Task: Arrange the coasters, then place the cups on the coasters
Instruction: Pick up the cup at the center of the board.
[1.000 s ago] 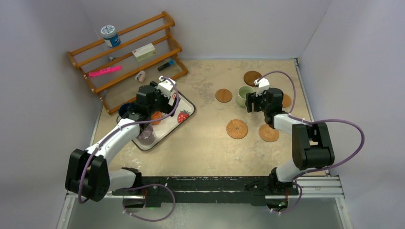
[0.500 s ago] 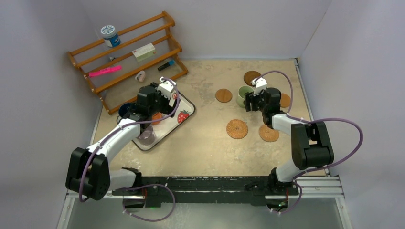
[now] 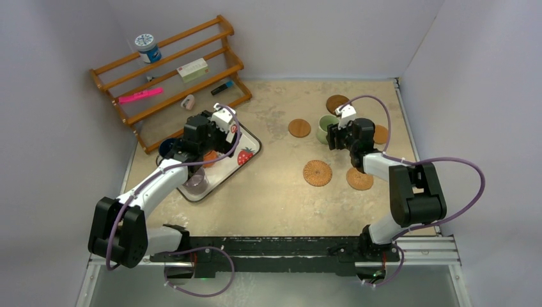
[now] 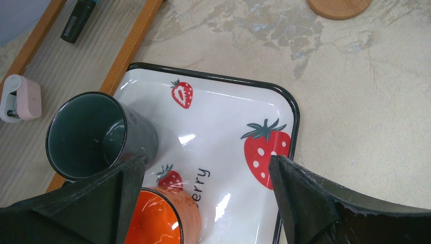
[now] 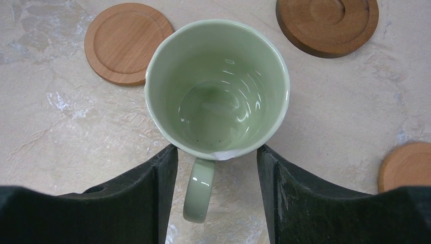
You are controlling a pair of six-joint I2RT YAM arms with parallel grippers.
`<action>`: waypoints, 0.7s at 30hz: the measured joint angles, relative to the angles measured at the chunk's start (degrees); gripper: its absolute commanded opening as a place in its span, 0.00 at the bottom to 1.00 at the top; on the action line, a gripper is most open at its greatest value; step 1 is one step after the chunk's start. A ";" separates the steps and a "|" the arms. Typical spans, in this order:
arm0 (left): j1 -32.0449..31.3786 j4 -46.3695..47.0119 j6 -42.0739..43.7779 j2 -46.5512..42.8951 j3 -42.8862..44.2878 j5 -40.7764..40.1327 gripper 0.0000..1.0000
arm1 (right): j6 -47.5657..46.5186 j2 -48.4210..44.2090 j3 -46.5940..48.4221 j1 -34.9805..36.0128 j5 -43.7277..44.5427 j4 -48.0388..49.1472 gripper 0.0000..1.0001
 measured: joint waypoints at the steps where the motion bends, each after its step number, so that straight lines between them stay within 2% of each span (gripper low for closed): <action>1: 0.00 0.00 0.02 0.00 0.00 0.00 1.00 | -0.02 0.00 -0.04 0.02 0.04 0.00 0.60; 16: 0.00 0.00 0.02 0.00 0.00 0.07 1.00 | -1.01 0.00 -0.72 0.17 0.31 0.31 0.48; 21: 0.00 0.00 0.02 0.00 0.00 0.07 1.00 | -1.31 0.00 -0.81 0.15 0.33 0.33 0.40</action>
